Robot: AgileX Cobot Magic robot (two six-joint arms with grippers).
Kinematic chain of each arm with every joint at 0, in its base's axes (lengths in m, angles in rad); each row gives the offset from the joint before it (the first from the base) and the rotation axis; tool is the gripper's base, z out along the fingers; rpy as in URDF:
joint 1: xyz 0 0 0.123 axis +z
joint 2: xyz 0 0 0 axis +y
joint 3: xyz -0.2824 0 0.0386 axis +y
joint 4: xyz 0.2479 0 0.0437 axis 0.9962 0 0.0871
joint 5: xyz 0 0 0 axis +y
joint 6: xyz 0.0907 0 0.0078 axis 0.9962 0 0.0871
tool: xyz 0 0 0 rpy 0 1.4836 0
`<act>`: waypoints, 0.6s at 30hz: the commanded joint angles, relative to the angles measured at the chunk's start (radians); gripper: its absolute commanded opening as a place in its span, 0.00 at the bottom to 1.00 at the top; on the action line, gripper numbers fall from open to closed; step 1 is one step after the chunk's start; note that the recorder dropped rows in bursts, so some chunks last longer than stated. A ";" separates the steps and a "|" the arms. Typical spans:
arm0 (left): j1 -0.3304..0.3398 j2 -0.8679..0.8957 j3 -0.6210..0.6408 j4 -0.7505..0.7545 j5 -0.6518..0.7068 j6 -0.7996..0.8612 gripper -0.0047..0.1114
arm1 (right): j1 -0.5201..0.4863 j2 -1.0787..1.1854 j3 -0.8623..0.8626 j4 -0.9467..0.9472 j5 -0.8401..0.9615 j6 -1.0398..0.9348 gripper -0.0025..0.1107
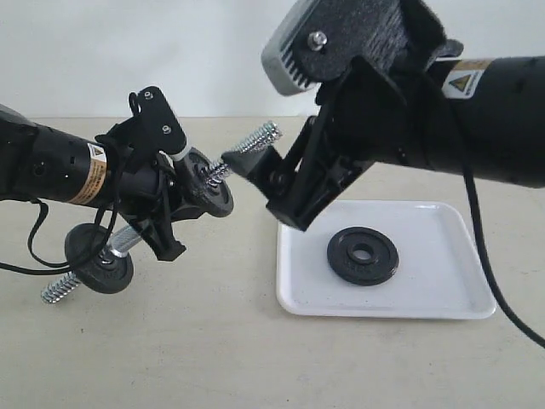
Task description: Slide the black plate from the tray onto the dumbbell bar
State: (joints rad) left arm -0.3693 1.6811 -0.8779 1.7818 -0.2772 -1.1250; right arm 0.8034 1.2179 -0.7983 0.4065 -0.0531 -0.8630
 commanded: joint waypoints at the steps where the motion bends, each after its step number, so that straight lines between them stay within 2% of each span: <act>1: 0.000 -0.051 -0.031 -0.037 -0.018 0.002 0.08 | -0.029 -0.003 0.007 -0.034 -0.138 -0.082 0.94; 5: 0.000 -0.051 -0.031 -0.037 -0.021 0.002 0.08 | -0.081 -0.003 0.007 0.173 -0.248 -0.086 0.94; 11: 0.000 -0.051 -0.031 -0.037 -0.021 0.002 0.08 | -0.136 -0.003 0.007 0.909 -0.247 -0.018 0.94; 14: 0.000 -0.051 -0.031 -0.037 -0.021 0.002 0.08 | -0.136 -0.003 0.007 1.183 -0.149 -0.015 0.94; 16: 0.000 -0.051 -0.031 -0.037 -0.021 0.002 0.08 | -0.136 -0.003 0.007 1.269 -0.004 0.034 0.94; 18: 0.000 -0.051 -0.031 -0.037 -0.021 0.002 0.08 | -0.136 -0.003 0.007 1.301 0.164 0.179 0.94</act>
State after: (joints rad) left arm -0.3693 1.6811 -0.8779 1.7818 -0.2792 -1.1250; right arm 0.6679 1.2179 -0.7961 1.6217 -0.0897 -0.8120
